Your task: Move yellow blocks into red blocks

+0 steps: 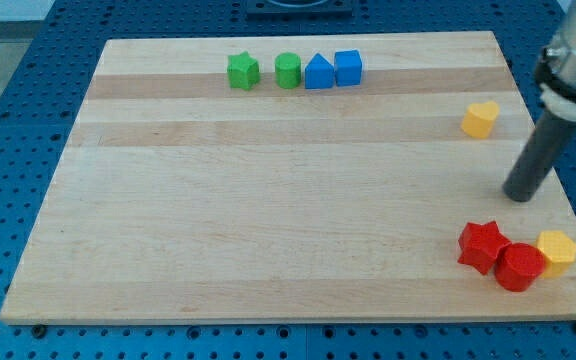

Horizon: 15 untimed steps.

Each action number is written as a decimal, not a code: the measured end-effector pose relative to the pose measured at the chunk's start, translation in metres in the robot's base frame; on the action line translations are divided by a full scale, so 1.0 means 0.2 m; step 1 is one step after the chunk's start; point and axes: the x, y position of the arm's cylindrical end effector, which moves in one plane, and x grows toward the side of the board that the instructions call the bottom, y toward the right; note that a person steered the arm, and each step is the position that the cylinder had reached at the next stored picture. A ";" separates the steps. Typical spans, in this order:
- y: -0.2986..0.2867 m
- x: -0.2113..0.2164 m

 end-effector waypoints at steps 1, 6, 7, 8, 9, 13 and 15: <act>0.19 -0.16; -0.10 -0.50; -0.10 -0.34; -0.12 -0.27; -0.19 -0.35; -0.35 -0.18; -0.43 -0.12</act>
